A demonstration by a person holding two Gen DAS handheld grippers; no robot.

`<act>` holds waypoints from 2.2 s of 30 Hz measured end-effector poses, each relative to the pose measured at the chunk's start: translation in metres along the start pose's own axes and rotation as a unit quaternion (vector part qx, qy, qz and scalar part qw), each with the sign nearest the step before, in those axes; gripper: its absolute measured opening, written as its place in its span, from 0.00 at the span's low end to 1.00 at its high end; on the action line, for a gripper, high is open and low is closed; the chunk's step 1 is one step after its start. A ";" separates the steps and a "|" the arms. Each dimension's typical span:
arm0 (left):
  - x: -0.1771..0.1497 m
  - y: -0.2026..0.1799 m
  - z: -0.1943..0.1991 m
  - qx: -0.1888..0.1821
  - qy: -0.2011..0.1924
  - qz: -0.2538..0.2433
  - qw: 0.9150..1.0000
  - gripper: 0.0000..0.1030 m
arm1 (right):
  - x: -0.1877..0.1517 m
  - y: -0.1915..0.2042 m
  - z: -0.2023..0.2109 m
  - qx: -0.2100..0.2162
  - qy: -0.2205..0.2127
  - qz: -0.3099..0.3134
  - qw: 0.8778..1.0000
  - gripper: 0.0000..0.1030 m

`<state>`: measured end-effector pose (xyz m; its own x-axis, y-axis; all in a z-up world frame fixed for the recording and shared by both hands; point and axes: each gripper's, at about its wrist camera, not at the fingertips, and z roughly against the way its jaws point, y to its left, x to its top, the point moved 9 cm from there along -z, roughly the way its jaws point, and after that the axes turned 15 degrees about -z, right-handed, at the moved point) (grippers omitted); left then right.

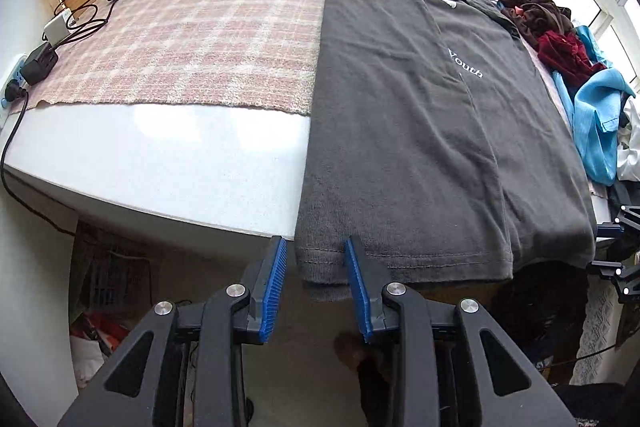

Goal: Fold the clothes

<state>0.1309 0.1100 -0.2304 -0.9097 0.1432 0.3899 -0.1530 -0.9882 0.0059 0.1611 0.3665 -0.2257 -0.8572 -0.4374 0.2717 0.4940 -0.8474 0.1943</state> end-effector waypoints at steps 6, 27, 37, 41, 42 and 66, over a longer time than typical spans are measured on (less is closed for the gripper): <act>0.002 -0.001 0.000 -0.019 0.005 -0.014 1.000 0.04 | 0.005 0.002 0.002 0.006 -0.010 0.002 1.000 0.12; 0.007 0.015 0.040 0.055 0.024 -0.073 0.996 0.09 | -0.011 -0.049 0.038 0.150 0.073 -0.202 0.965 0.30; 0.032 -0.196 0.064 -0.125 -0.092 -0.193 0.969 0.23 | 0.043 -0.089 0.099 0.154 -0.041 -0.251 0.955 0.32; 0.024 -0.287 0.037 -0.140 -0.092 -0.281 0.945 0.24 | 0.077 -0.115 0.133 0.137 -0.086 -0.246 0.956 0.33; 0.023 -0.300 0.030 -0.131 -0.090 -0.298 0.941 0.24 | 0.088 -0.124 0.140 0.137 -0.095 -0.247 0.955 0.36; 0.064 -0.261 0.021 -0.251 -0.073 -0.107 0.959 0.03 | 0.320 -0.289 -0.028 0.072 -0.034 -0.319 0.945 0.40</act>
<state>0.1205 0.3763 -0.1875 -0.7789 0.2938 0.5541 -0.5297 -0.7812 -0.3304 -0.2602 0.4629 -0.2215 -0.9783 0.1721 0.1151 -0.1003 -0.8804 0.4635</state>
